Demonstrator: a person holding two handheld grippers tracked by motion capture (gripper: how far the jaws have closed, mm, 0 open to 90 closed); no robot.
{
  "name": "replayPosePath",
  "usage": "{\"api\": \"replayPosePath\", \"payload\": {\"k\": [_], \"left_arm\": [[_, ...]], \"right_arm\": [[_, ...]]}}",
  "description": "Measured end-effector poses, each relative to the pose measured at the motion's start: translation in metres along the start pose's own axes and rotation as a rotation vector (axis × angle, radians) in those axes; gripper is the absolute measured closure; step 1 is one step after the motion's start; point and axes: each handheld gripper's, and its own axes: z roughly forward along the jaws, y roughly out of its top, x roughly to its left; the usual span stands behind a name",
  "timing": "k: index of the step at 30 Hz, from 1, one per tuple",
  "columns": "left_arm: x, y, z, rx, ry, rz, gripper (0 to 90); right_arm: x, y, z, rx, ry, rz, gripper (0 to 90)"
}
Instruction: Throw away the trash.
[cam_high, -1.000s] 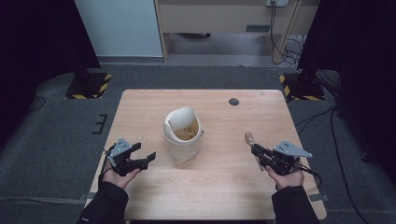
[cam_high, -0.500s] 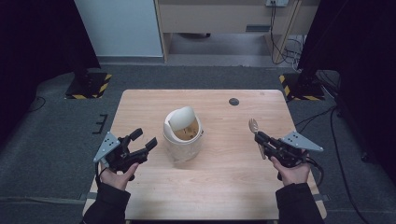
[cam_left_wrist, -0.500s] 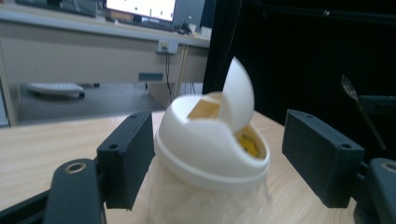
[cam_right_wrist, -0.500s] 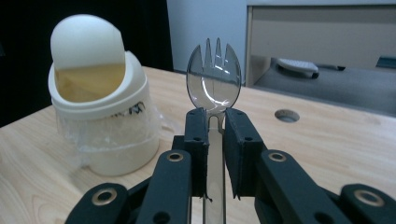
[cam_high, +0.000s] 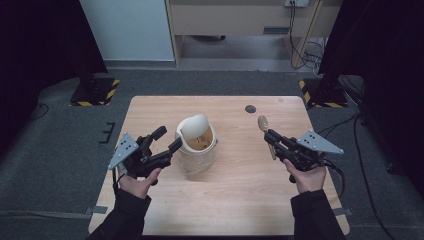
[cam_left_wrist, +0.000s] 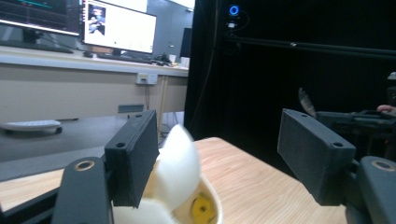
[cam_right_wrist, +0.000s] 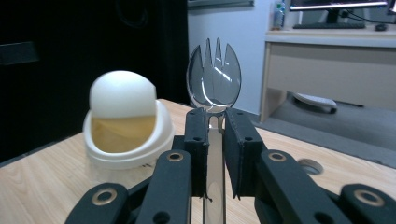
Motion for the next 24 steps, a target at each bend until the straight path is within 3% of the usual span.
{"api": "replayPosePath", "payload": {"k": [7, 17, 24], "left_arm": [[-0.026, 0.002, 0.042, 0.024, -0.063, -0.009, 31.8], [-0.055, -0.004, 0.079, 0.061, -0.138, -0.027, 36.9], [-0.076, -0.013, 0.106, 0.084, -0.158, -0.042, 41.5]], "right_arm": [[0.009, -0.004, 0.001, 0.014, 0.026, -0.023, 80.0], [0.014, -0.006, -0.002, 0.005, 0.053, -0.032, 80.0], [0.021, -0.012, 0.005, 0.027, 0.084, -0.049, 80.0]]}}
